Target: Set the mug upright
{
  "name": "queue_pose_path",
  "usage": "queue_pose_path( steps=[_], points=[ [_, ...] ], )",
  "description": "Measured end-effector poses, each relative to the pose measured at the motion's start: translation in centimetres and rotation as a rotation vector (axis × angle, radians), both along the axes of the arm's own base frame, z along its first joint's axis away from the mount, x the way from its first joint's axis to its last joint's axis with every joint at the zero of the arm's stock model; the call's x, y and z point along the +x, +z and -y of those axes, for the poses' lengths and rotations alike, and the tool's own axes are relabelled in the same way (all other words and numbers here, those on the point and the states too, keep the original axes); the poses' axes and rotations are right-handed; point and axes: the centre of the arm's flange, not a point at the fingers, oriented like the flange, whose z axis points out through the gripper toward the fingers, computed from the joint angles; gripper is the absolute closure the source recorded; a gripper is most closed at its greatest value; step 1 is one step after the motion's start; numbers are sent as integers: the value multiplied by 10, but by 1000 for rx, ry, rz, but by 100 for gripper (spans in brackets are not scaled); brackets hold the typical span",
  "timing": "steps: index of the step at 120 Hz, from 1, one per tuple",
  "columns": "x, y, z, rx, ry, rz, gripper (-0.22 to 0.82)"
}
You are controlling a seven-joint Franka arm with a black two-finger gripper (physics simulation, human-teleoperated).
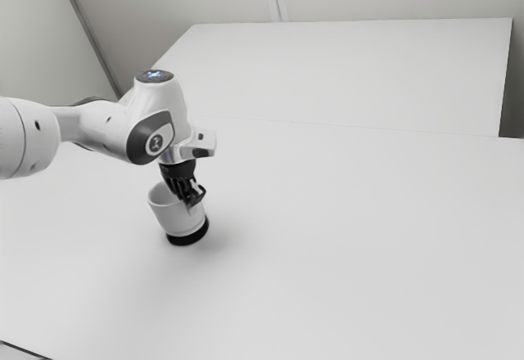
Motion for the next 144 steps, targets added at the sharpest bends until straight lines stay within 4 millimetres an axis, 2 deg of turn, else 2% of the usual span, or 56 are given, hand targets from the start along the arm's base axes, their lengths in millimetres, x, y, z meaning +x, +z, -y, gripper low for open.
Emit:
queue_pose_path(
  steps=[15, 50, 79, 98, 104, 116, 124, 132, 144],
  points=[
    [1, -1, 10, 2, 9, 17, 79],
    [-1, -10, 53, 34, -39, 38, 79],
    [1, -22, 44, 60, 6, 28, 78],
    [1, -24, 49, 54, 14, 23, 63],
    [1, -22, 50, 51, 15, 24, 55],
    [1, -14, 48, 44, 24, 36, 36],
    [1, 1, 46, 34, 31, 61, 27],
    [3, 23, 44, 22, 40, 95, 20],
    [23, 69, 43, 5, 64, 147, 14]
  ],
)
